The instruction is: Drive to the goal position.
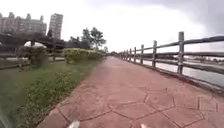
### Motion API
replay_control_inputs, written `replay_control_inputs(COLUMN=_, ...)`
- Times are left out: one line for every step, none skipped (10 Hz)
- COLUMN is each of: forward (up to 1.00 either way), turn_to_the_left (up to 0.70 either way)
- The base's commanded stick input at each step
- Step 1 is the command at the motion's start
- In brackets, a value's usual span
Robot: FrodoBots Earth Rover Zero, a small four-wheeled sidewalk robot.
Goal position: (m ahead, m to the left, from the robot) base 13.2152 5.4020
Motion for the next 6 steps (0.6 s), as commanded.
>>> replay_control_inputs(forward=0.70, turn_to_the_left=-0.27)
replay_control_inputs(forward=0.70, turn_to_the_left=-0.27)
replay_control_inputs(forward=0.70, turn_to_the_left=-0.27)
replay_control_inputs(forward=0.70, turn_to_the_left=-0.15)
replay_control_inputs(forward=0.70, turn_to_the_left=0.00)
replay_control_inputs(forward=0.70, turn_to_the_left=0.00)
